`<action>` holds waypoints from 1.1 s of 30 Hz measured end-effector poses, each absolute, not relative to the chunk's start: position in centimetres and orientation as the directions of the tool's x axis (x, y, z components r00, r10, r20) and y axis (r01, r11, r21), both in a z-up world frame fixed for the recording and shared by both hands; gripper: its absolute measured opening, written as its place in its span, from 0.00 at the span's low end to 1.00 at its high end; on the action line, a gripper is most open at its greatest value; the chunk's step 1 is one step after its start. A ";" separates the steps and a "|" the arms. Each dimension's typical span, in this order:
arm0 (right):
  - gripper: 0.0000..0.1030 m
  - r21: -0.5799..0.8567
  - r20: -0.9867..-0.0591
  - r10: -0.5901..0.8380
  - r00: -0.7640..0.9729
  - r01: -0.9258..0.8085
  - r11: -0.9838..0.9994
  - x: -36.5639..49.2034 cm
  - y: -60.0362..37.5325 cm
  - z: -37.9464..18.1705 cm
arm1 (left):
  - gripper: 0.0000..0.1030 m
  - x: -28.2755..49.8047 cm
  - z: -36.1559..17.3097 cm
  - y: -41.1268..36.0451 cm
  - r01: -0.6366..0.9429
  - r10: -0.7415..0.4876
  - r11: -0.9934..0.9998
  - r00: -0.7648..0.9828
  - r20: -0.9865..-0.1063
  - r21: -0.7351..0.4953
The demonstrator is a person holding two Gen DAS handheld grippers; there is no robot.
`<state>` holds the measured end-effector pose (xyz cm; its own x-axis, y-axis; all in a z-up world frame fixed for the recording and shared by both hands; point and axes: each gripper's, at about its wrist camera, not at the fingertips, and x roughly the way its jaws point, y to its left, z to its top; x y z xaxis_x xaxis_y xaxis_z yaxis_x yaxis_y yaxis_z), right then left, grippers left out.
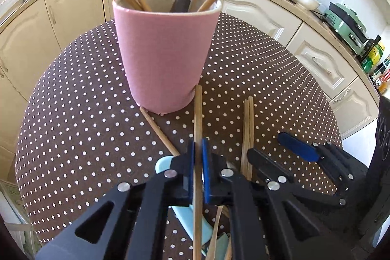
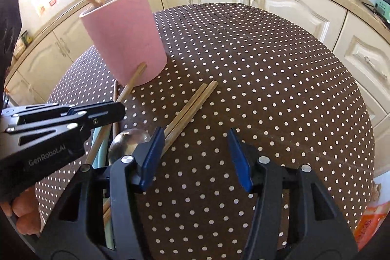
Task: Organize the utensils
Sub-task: 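Grasp a chopstick with the left gripper while the right grasps another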
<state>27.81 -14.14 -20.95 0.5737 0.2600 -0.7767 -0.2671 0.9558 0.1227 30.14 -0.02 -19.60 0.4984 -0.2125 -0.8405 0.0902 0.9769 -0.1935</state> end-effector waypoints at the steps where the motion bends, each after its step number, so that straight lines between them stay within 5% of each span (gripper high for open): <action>1: 0.52 0.118 -0.777 0.257 0.574 -0.268 0.956 27.6 -14.2 -21.0 | 0.06 30.0 -19.6 0.1 0.092 -0.214 0.977 0.499 -0.840 -0.194; 33: 0.52 -0.023 -0.833 0.153 0.531 -0.309 0.951 25.8 -11.6 -20.9 | 0.06 27.8 -19.1 1.6 0.096 -0.232 0.972 0.503 -0.832 -0.213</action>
<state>25.79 -11.55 -20.89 0.5313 0.1525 -0.8334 -0.3087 0.9509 -0.0228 27.76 1.57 -19.07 0.5031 -0.2324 -0.8324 0.0961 0.9722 -0.2133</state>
